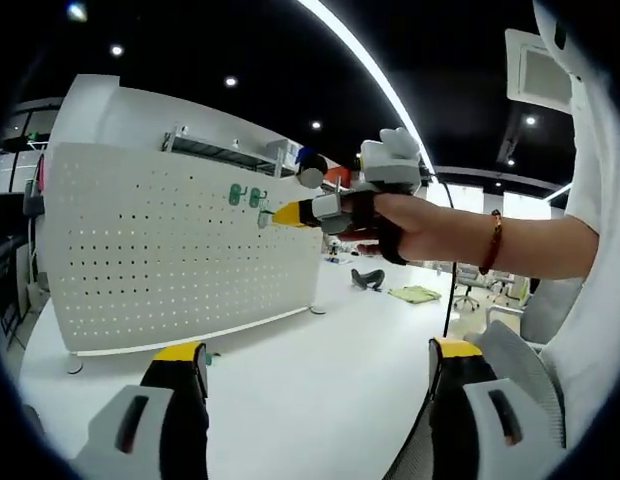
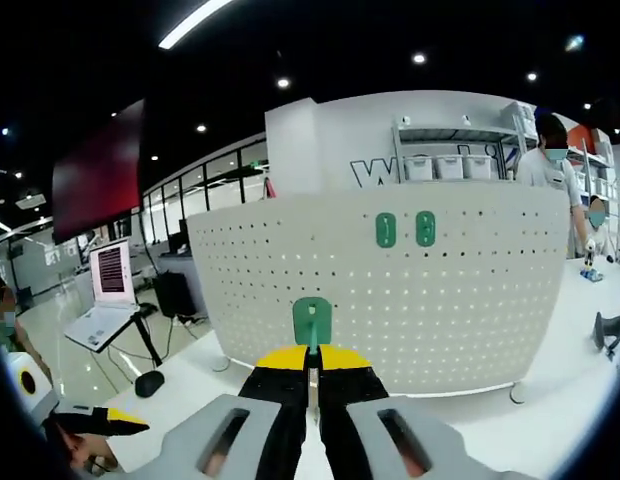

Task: Insert the hook assembly into the mounting plate slot until the hook locks in place.

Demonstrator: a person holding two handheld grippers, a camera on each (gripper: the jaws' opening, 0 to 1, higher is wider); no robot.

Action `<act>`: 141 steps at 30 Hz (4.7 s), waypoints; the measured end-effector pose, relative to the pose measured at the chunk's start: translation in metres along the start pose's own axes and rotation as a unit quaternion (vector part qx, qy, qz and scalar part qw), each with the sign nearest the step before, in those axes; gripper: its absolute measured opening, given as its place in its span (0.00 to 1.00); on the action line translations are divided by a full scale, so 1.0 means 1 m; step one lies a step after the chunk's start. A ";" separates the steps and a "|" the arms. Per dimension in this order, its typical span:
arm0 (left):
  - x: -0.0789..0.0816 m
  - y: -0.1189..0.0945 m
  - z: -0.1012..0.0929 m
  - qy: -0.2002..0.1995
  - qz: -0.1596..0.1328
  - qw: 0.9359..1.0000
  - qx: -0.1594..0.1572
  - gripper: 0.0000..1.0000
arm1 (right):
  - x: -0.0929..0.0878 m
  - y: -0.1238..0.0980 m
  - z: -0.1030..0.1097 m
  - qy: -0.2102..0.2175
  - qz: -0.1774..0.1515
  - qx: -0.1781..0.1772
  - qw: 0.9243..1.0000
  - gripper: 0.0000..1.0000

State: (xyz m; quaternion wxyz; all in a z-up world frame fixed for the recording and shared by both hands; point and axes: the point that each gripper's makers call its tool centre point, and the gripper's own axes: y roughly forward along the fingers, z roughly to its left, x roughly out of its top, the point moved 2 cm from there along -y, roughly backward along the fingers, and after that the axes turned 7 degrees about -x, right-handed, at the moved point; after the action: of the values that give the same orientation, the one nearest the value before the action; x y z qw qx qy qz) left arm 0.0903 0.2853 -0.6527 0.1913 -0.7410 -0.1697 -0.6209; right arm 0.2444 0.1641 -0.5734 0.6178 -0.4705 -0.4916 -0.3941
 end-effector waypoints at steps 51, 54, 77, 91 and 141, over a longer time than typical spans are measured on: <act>-0.011 -0.020 0.022 0.007 0.025 1.000 0.017 0.93 | 0.050 0.070 -0.012 0.041 -0.014 -0.063 0.997 0.01; -0.009 -0.020 0.023 -0.006 0.013 1.000 0.015 0.93 | 0.051 0.074 -0.012 0.038 -0.013 -0.070 0.997 0.01; -0.014 -0.023 0.029 -0.006 0.023 0.999 0.021 0.92 | 0.069 0.103 -0.015 0.013 -0.012 -0.085 0.996 0.01; -0.016 -0.019 0.026 -0.003 0.026 1.000 0.017 0.94 | 0.080 0.125 -0.020 0.008 -0.005 -0.089 0.996 0.01; -0.025 -0.028 0.036 -0.025 0.027 0.999 0.027 0.94 | 0.069 0.140 -0.020 0.002 0.018 -0.134 0.991 0.01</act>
State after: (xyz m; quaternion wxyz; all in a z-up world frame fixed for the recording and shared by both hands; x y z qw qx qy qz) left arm 0.1033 0.3275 -0.6811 0.2237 -0.7549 -0.1712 -0.5922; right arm 0.3962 0.1779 -0.5345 0.5574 -0.5569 -0.4248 -0.4458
